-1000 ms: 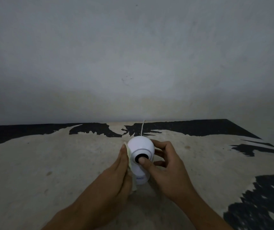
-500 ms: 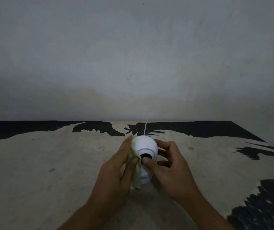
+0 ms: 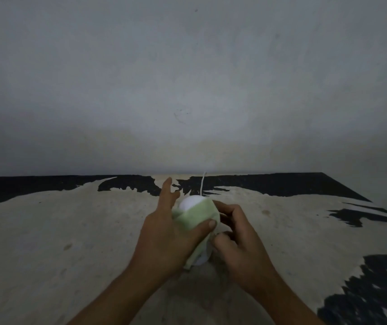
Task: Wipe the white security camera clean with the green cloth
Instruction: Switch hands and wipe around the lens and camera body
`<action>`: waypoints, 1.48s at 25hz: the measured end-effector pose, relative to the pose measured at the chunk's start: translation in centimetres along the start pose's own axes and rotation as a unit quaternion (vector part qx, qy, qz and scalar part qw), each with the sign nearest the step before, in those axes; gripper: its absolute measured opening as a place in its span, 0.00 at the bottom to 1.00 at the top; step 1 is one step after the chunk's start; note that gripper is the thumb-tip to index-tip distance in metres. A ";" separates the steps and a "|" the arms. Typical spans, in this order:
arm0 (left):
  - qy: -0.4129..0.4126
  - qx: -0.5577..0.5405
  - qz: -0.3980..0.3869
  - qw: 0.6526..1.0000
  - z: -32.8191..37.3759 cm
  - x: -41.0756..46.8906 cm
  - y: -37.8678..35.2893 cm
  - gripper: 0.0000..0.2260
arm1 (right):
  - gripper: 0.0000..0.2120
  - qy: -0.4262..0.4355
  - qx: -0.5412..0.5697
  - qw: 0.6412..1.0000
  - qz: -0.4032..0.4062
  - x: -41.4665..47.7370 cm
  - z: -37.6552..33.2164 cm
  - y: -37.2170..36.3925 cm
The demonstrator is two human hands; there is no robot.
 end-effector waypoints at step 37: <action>-0.034 -0.014 -0.113 0.993 -3.8 -1.7 -0.7 0.28 | 0.07 0.076 -0.205 0.974 -0.062 -0.5 1.4 1.4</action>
Point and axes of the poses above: each hand's wrist, its own x-axis towards the middle knuckle, its own y-axis out of the back of the hand, z = x × y, the point moved 7 cm from there along x, towards the middle knuckle, and after that the axes turned 15 degrees about y, right-handed, at the moved point
